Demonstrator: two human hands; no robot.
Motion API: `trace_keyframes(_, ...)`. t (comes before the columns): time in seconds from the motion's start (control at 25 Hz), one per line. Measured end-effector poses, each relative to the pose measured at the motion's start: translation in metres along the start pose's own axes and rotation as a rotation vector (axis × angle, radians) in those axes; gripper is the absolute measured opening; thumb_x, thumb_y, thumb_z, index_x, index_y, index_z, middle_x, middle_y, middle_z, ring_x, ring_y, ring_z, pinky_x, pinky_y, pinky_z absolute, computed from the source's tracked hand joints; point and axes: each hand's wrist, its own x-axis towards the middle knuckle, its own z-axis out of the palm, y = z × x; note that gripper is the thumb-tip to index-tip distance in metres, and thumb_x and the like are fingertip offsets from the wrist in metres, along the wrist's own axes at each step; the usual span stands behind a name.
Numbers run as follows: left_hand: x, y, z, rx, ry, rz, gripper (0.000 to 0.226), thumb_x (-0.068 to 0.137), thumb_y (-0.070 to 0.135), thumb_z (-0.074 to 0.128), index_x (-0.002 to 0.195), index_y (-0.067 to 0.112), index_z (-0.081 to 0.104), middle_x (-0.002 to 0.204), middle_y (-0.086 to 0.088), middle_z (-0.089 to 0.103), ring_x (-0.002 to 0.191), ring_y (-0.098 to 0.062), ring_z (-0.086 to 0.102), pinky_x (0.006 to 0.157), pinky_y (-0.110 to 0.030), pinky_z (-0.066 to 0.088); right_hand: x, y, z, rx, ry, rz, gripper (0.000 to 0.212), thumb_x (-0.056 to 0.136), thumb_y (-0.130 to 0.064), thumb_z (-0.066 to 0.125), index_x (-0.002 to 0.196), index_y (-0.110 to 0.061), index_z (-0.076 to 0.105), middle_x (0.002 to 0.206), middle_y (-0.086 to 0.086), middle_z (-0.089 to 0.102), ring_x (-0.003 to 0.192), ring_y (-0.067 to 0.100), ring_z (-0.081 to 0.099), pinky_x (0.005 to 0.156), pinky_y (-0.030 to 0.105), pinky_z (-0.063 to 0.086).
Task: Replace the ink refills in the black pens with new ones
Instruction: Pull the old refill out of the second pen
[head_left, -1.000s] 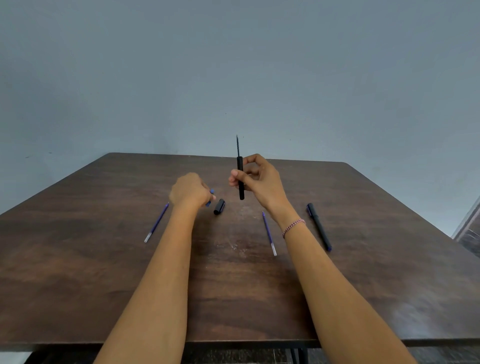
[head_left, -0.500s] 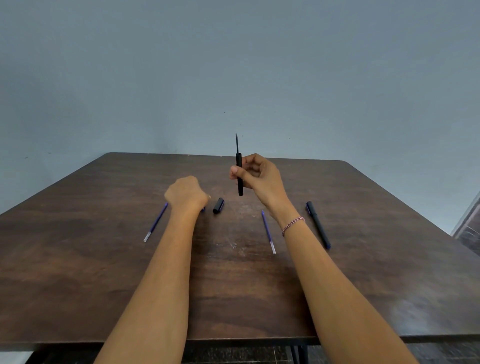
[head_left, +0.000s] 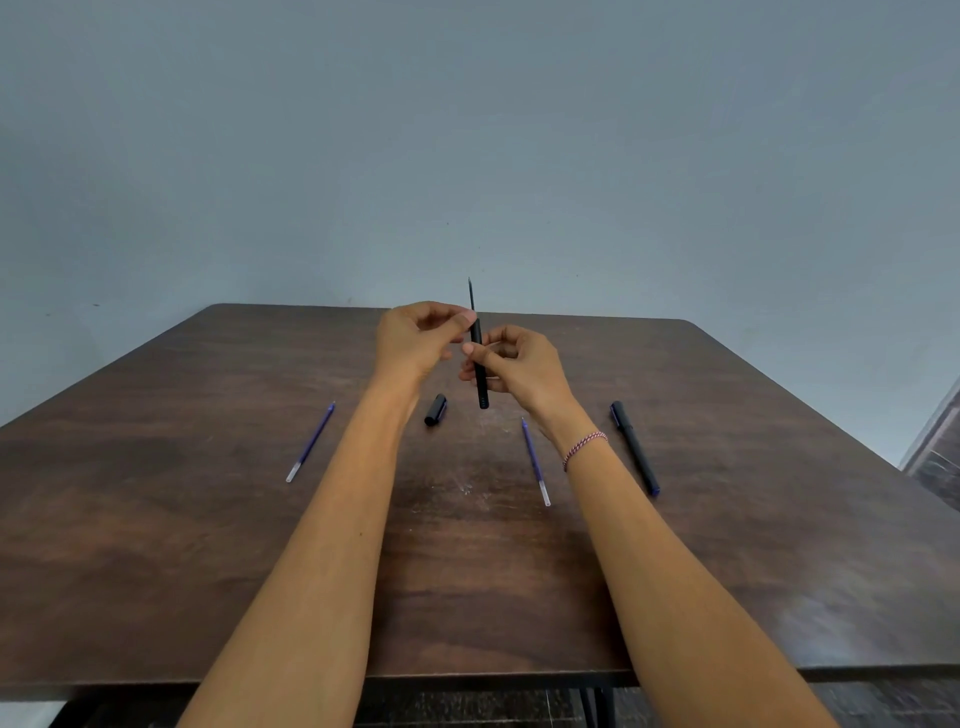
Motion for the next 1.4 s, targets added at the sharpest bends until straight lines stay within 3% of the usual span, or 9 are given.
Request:
trace_keyframes(0.36,0.001,-0.003,-0.001,-0.038,0.046,-0.112,0.008,0.079,0.021,0.072,0.079,0.015,0.066,0.075,0.003,0.066,0.067,-0.006,0.063,0.062,-0.024,0.050,-0.002,0.002,0.001,-0.108,-0.053,-0.039,0.014,0.084,-0.014,0.071,0.092,-0.006,0.061,0.075,0.011,0.070,0.073,0.022,0.071,0.076,0.033,0.060)
trace_keyframes(0.6,0.003,-0.004,-0.005,-0.077,0.168,-0.035,0.006,0.085,0.020,0.066,0.079,0.020,0.064,0.074,0.005,0.066,0.065,-0.003,0.063,0.059,-0.018,0.046,-0.006,-0.002,0.002,-0.096,-0.195,0.083,0.017,0.085,-0.013,0.069,0.097,-0.004,0.060,0.075,0.012,0.069,0.062,0.013,0.069,0.060,0.020,0.055)
trace_keyframes(0.84,0.009,-0.013,-0.014,-0.115,0.290,0.000,0.009,0.085,0.021,0.066,0.077,0.022,0.063,0.073,0.005,0.066,0.065,-0.003,0.063,0.056,-0.019,0.047,-0.008,-0.001,0.000,-0.226,-0.336,0.205,0.025,0.086,-0.022,0.069,0.100,-0.003,0.063,0.079,0.010,0.071,0.067,0.016,0.071,0.058,0.019,0.055)
trace_keyframes(1.04,0.016,-0.022,-0.020,-0.128,0.451,0.034,0.006,0.085,0.018,0.066,0.080,0.020,0.065,0.071,0.005,0.066,0.066,-0.007,0.065,0.064,-0.024,0.053,-0.003,0.005,-0.004,-0.323,-0.385,0.312,0.022,0.085,-0.028,0.069,0.095,-0.008,0.065,0.077,0.007,0.071,0.065,0.012,0.070,0.055,0.017,0.053)
trace_keyframes(1.2,0.016,-0.026,-0.018,-0.219,0.528,0.000,0.002,0.086,0.015,0.065,0.084,0.017,0.065,0.072,0.005,0.064,0.064,-0.006,0.062,0.057,-0.019,0.050,-0.001,0.007,-0.008,-0.321,-0.361,0.308,0.018,0.085,-0.028,0.069,0.089,-0.012,0.064,0.075,0.005,0.071,0.065,0.012,0.069,0.057,0.017,0.053)
trace_keyframes(1.4,0.018,-0.025,-0.024,-0.108,0.547,-0.056,0.003,0.087,0.017,0.064,0.086,0.014,0.065,0.073,0.003,0.064,0.066,-0.007,0.062,0.070,-0.029,0.057,0.000,0.006,-0.005,-0.207,-0.166,0.243,0.034,0.084,-0.021,0.071,0.108,0.001,0.060,0.078,0.009,0.069,0.055,0.009,0.068,0.054,0.017,0.054)
